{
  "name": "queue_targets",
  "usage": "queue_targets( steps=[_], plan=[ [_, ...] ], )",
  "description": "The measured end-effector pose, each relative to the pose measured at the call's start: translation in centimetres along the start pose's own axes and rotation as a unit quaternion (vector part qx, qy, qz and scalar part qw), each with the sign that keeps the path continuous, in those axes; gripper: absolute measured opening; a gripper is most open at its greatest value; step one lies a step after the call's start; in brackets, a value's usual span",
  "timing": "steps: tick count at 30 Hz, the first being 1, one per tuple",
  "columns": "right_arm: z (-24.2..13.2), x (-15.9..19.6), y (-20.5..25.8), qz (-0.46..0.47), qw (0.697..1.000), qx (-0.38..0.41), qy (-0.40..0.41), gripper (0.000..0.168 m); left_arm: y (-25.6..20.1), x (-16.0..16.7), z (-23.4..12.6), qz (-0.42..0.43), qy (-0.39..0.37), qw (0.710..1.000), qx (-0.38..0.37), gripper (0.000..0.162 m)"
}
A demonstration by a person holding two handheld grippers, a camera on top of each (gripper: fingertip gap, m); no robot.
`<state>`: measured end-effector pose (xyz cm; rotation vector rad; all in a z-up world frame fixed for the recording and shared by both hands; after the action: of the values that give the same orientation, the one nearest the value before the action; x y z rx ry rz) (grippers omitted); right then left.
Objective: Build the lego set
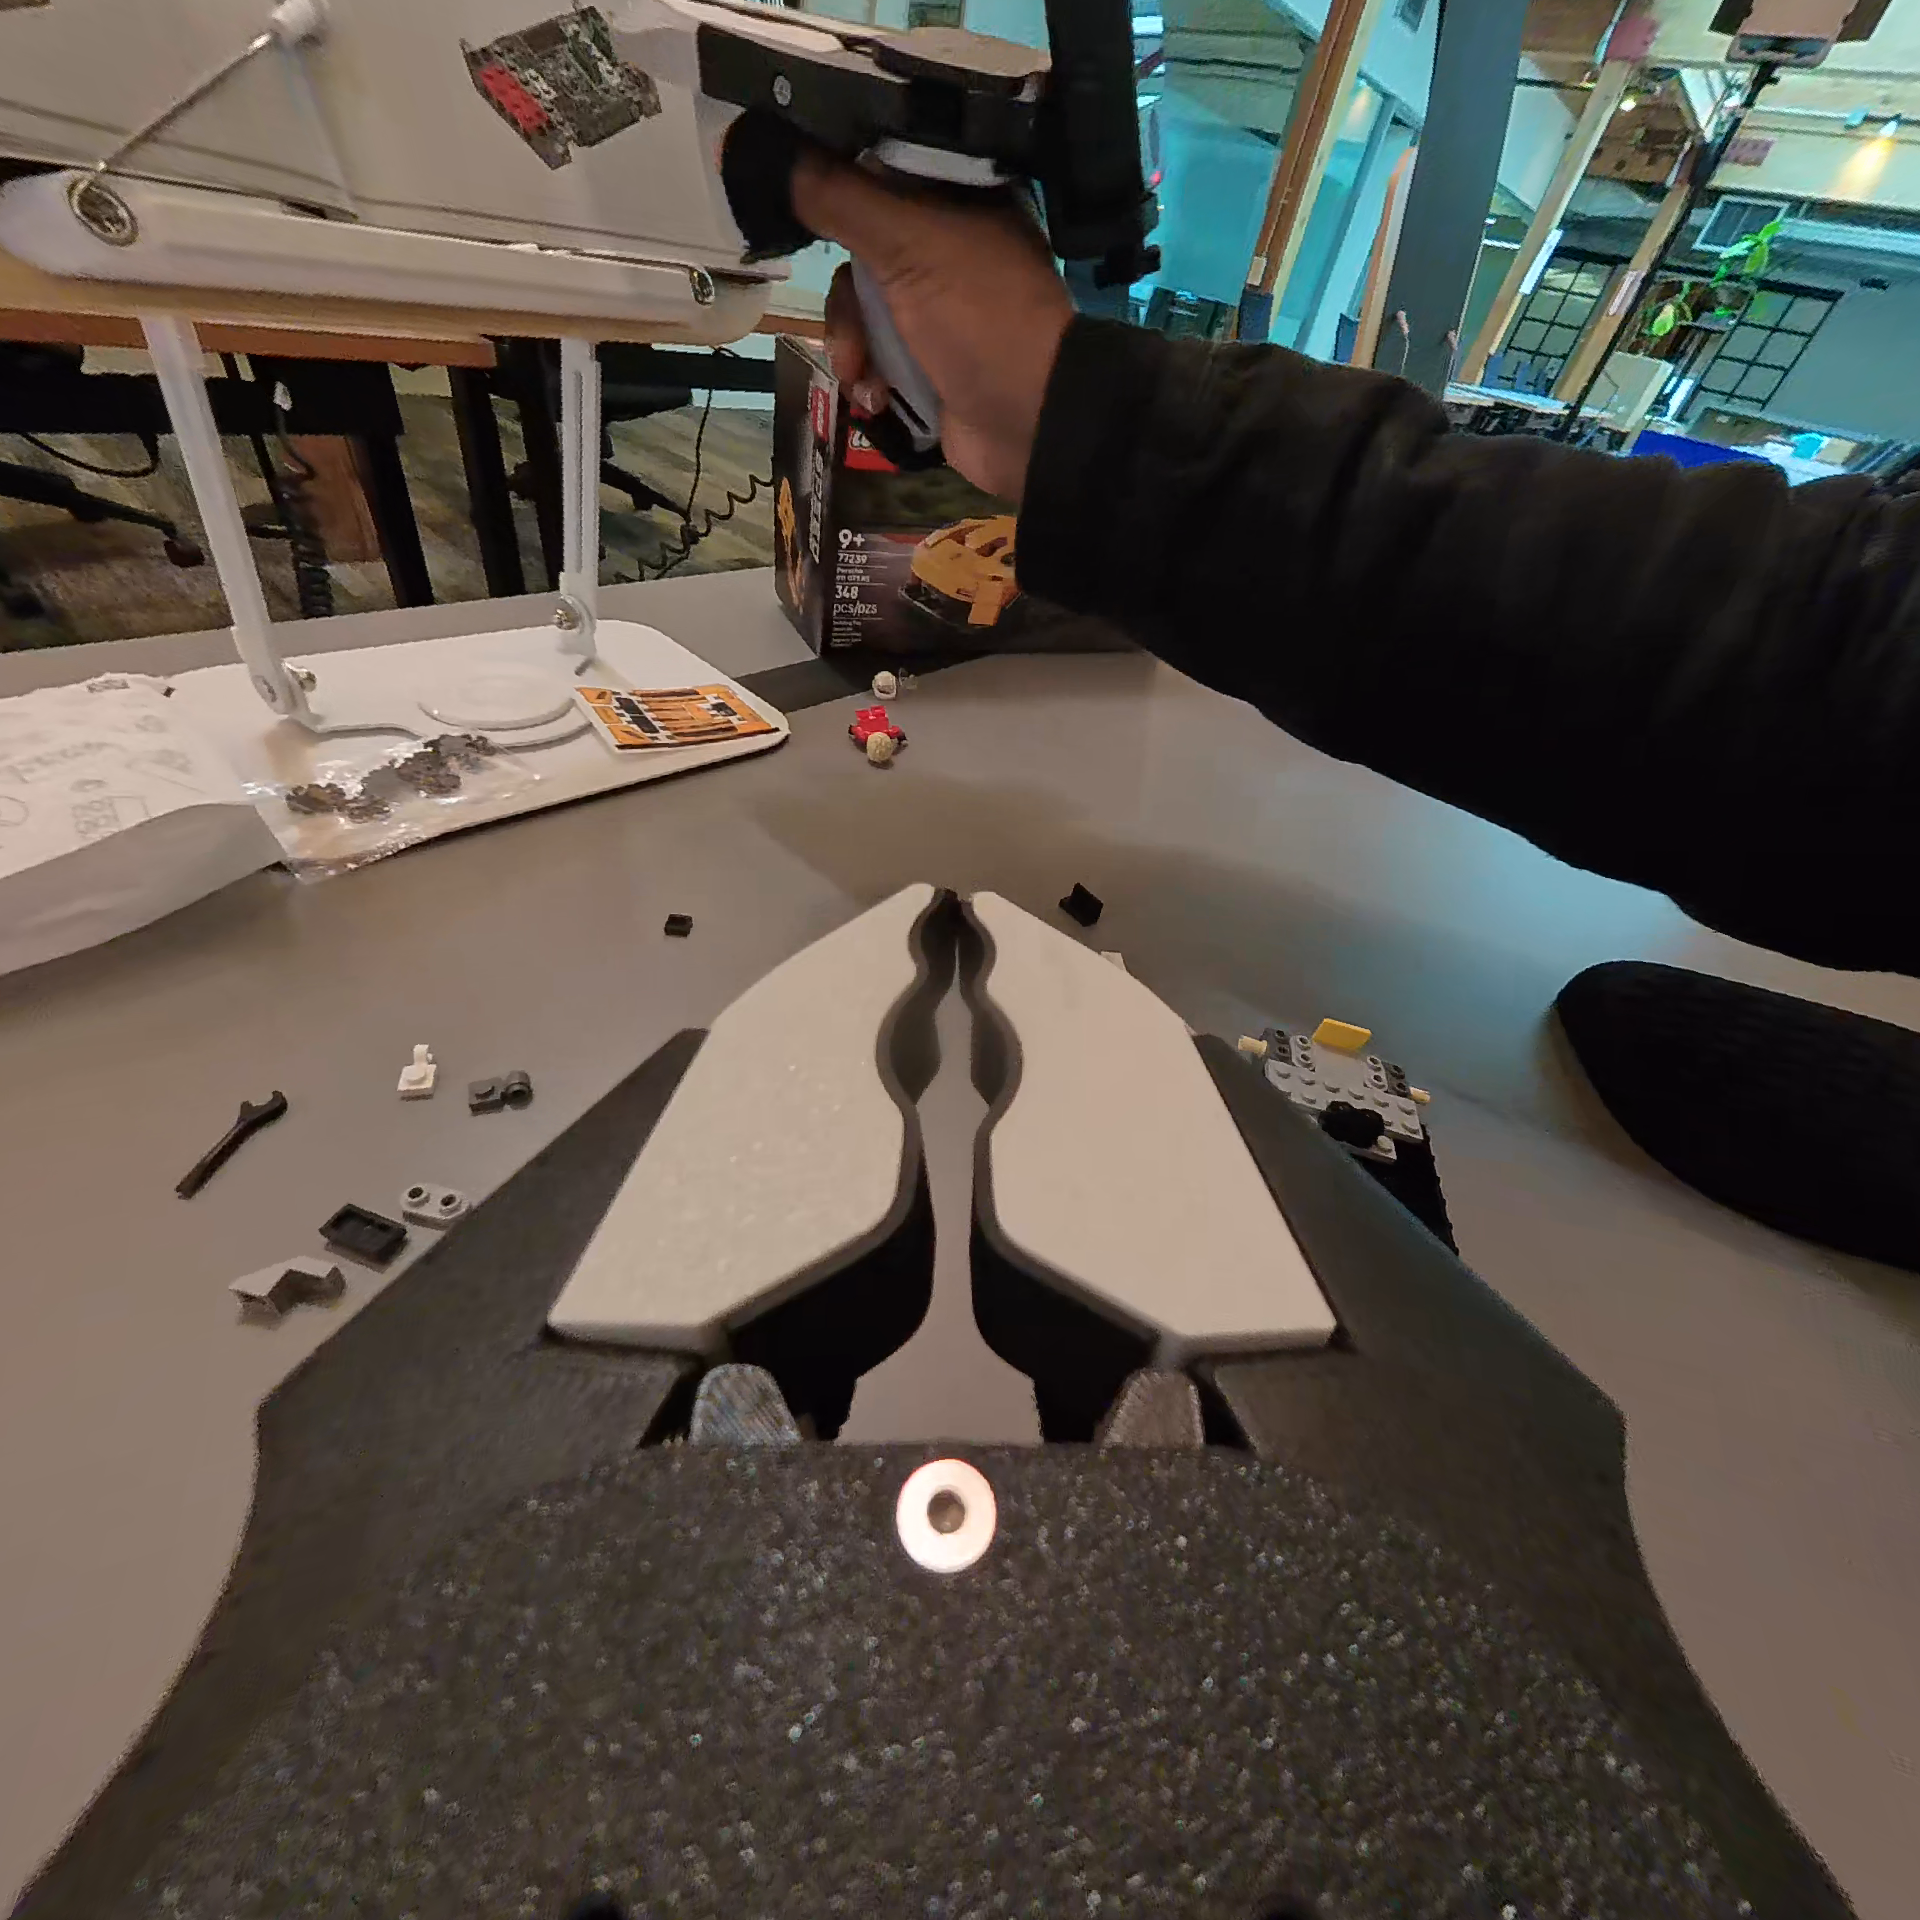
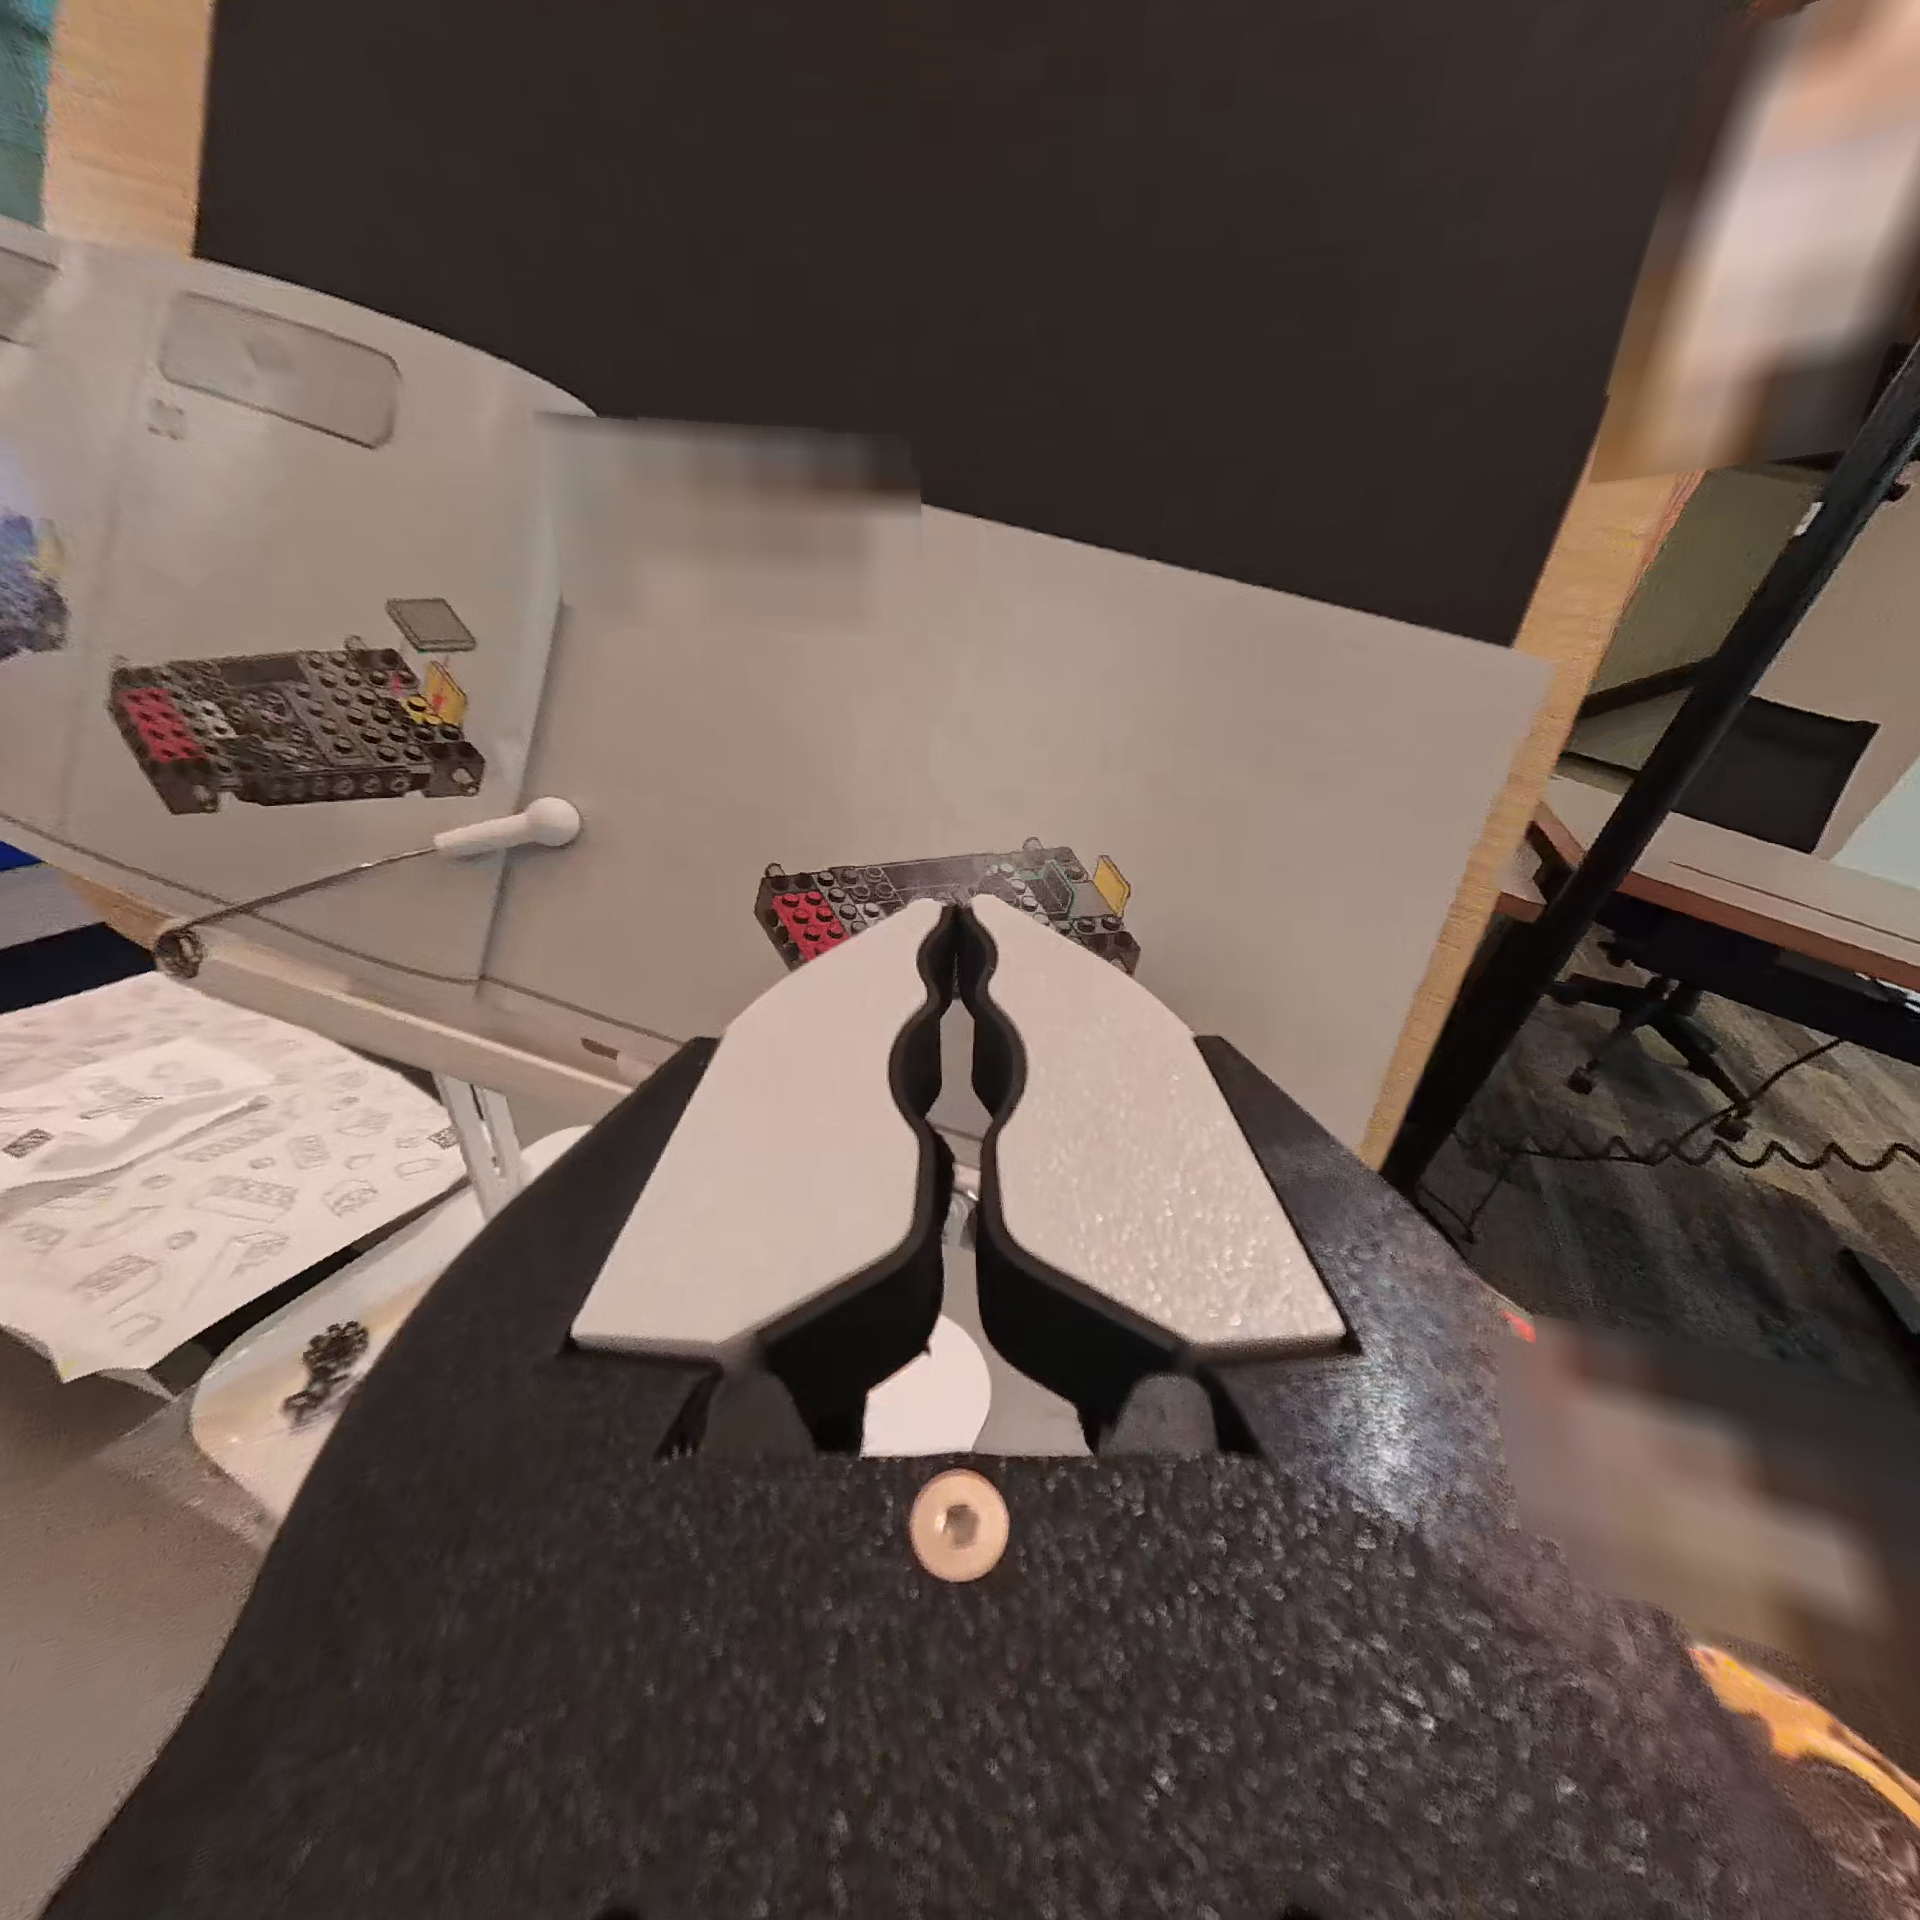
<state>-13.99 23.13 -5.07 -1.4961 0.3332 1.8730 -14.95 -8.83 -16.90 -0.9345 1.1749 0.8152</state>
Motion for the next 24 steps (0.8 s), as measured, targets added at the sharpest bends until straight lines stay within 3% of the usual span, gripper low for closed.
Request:
queue_targets(
  steps=[24],
  plan=[
    [0.9, 1.6, -1.8, 0.004, 1.000, -0.003, 0.007, 0.000, 0.1, 1.5, 0.3, -0.005, 0.023, 1.000, 0.004, 0.000]
  ],
)
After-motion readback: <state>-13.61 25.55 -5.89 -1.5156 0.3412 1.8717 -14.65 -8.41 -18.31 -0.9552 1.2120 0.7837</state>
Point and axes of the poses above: each gripper's, where its closed fingertips meet, z out along the fingers, x out of its underside, y = z × x across the jaws, the point moved 2 cm from there along -z, back along the fingers, and after that the axes turned 15 degrees about -y, right-handed, at the moved point
